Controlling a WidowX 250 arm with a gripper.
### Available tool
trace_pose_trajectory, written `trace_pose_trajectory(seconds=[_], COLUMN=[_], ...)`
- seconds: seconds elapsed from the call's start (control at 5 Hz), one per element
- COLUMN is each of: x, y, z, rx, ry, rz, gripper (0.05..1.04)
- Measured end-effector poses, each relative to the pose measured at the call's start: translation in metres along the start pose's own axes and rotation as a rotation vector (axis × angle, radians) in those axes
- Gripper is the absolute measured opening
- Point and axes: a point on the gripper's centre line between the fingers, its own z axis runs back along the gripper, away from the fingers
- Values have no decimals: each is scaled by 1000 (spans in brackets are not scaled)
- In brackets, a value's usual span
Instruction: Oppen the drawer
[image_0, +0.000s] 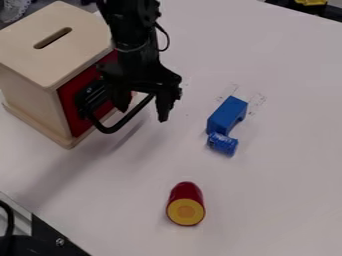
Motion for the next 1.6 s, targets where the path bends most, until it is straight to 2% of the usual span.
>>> trace_pose_trajectory(seconds=[0.4,0.6,0.8,1.0,1.2,1.4,1.6], x=[1,0,4,4,3,4,4], y=[-1,0,2,3,2,1,0], z=[-13,-20,-21,-21,-21,-21,-22], rx=[-61,-63,-54,-49,-37,-27,-22], ry=[36,52,29,30,34,32,33], rz=[-167,-170,-166,-167,-183,-196,-199], gripper=[1000,947,666,374,169,120,117])
